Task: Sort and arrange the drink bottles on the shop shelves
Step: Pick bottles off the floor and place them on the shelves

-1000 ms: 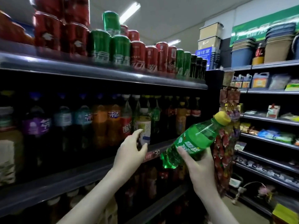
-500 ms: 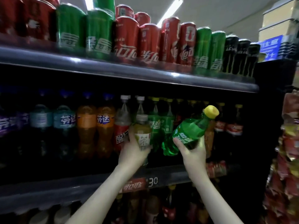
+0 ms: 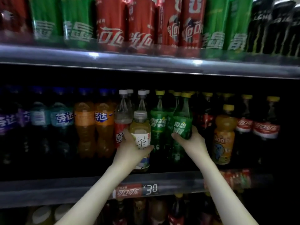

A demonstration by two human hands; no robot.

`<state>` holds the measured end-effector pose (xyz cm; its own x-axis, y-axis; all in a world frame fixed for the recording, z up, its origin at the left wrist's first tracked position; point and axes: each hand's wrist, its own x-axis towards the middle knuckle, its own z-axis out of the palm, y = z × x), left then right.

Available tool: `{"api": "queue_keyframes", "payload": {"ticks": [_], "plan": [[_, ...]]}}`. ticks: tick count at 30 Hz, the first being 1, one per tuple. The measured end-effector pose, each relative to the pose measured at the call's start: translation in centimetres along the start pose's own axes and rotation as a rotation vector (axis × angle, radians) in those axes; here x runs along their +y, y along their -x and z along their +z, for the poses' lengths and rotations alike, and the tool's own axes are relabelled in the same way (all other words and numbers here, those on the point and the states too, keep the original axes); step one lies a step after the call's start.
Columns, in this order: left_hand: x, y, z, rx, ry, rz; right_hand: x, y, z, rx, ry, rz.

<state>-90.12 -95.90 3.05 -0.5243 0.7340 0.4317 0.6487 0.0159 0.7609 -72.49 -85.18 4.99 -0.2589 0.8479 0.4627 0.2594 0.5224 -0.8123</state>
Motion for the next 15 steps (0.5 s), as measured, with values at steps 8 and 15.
{"api": "queue_keyframes", "payload": {"ticks": [8, 15], "plan": [[0.1, 1.4, -0.2, 0.082, 0.112, 0.068, 0.1, 1.2, 0.6, -0.012, 0.116, -0.008], [2.2, 6.9, -3.4, 0.101, 0.276, 0.310, -5.8, 10.6, 1.7, -0.122, -0.234, -0.246]]}}
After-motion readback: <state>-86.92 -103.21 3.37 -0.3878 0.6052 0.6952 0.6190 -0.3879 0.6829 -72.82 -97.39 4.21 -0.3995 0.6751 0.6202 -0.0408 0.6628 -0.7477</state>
